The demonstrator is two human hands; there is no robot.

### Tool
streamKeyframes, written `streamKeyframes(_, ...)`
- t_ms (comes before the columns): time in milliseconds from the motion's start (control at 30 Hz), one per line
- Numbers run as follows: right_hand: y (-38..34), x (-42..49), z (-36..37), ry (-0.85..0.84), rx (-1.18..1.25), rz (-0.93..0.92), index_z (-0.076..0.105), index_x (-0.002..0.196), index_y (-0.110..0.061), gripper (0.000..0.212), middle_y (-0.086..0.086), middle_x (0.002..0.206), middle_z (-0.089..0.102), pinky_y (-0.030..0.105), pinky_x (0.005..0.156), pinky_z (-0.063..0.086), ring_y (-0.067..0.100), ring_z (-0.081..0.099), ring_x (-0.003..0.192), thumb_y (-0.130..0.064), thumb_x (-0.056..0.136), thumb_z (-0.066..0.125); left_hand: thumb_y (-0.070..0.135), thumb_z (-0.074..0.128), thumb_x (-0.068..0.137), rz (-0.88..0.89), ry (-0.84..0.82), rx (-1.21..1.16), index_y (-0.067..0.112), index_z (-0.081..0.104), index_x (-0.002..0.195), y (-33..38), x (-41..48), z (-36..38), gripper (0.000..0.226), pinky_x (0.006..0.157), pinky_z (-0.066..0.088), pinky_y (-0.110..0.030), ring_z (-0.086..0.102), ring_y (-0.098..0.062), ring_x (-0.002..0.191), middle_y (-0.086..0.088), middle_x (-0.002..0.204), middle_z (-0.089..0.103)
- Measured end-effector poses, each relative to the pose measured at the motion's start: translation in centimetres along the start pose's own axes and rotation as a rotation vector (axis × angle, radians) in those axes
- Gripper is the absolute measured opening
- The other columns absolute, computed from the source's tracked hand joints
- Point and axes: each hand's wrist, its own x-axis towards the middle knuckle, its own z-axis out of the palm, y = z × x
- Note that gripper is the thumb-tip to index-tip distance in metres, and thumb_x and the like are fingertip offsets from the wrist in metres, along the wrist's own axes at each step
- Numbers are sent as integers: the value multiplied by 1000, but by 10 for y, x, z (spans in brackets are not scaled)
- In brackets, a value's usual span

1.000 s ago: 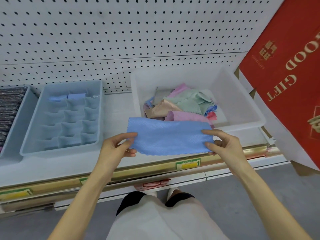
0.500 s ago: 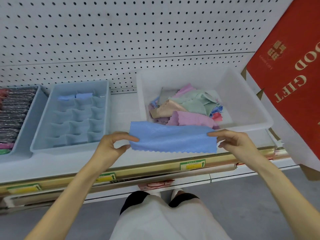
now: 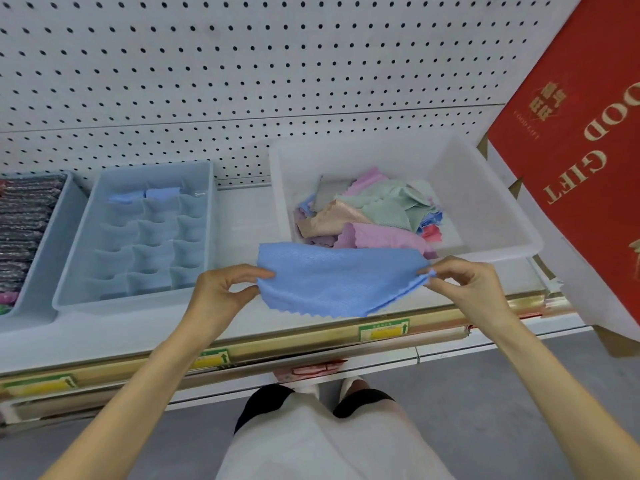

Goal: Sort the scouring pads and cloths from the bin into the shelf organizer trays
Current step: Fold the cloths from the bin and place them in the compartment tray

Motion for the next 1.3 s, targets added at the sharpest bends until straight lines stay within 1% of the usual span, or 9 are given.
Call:
streamKeyframes(200, -11, 5, 8, 98, 63, 65, 63, 67, -9, 20, -10, 57, 52, 12, 55, 37, 4, 44, 56, -2, 84, 68, -7, 65, 84, -59, 7, -43, 42, 72, 66, 6, 3, 3, 52, 72, 42, -3, 61, 6, 71, 21, 72, 69)
streamKeyframes(333, -16, 0, 21, 180, 193, 229, 59, 73, -10, 19, -1, 76, 56, 17, 58, 50, 9, 53, 68, -14, 91, 62, 11, 64, 89, -205, 88, -279, 19, 68, 54, 13, 5, 10, 37, 68, 46, -13, 56, -8, 66, 7, 59, 62)
streamKeyframes(433, -17, -7, 31, 300, 164, 244, 57, 68, -9, 24, 2, 90, 52, 13, 54, 47, 11, 51, 69, -12, 91, 62, 6, 60, 92, -333, 117, -460, -6, 60, 64, 15, -3, 14, 30, 74, 54, -21, 55, -18, 73, -13, 69, 56)
streamKeyframes(600, -17, -7, 36, 305, 126, 293, 53, 67, -7, 29, 5, 57, 54, 19, 47, 37, 10, 50, 51, -19, 92, 61, -3, 49, 94, -458, 147, -609, 0, 62, 73, 22, -13, 19, 26, 74, 60, -27, 65, -22, 79, -7, 77, 68)
streamKeyframes(733, -16, -2, 39, 343, 116, 317, 49, 67, -5, 32, 5, 51, 46, 23, 46, 35, 11, 47, 43, -19, 94, 59, 39, 47, 96, -483, 66, -708, 6, 68, 96, 26, -13, 19, 39, 75, 60, -31, 72, -22, 89, -5, 93, 76)
streamKeyframes(833, -15, 1, 40, 350, 89, 309, 51, 67, -7, 30, 4, 52, 45, 28, 50, 37, 10, 48, 42, -19, 94, 59, 68, 67, 72, -450, 1, -659, 6, 67, 99, 23, -17, 17, 68, 74, 59, -29, 72, -21, 94, -6, 96, 75)
streamKeyframes(900, -15, 1, 40, 350, 63, 297, 53, 67, -8, 30, 2, 50, 48, 32, 54, 38, 12, 49, 43, -19, 94, 59, 53, 79, 70, -478, 39, -615, 0, 67, 96, 23, -17, 19, 60, 75, 60, -29, 72, -20, 91, -9, 94, 74)
streamKeyframes(1033, -16, -2, 41, 361, 17, 283, 54, 67, -9, 30, 9, 58, 54, 33, 59, 42, 13, 56, 48, -23, 91, 63, 8, 66, 88, -588, 234, -647, -1, 54, 68, 28, -17, 28, 24, 92, 56, -35, 69, -14, 71, -12, 75, 59)
streamKeyframes(1300, 0, -9, 46, 490, -93, 324, 57, 66, -19, 26, 4, 79, 62, 40, 76, 48, 25, 65, 72, -31, 85, 71, 1, 65, 87, -586, 391, -686, 5, 43, 59, 25, -26, 45, 36, 95, 48, -30, 70, -10, 69, 3, 55, 48)
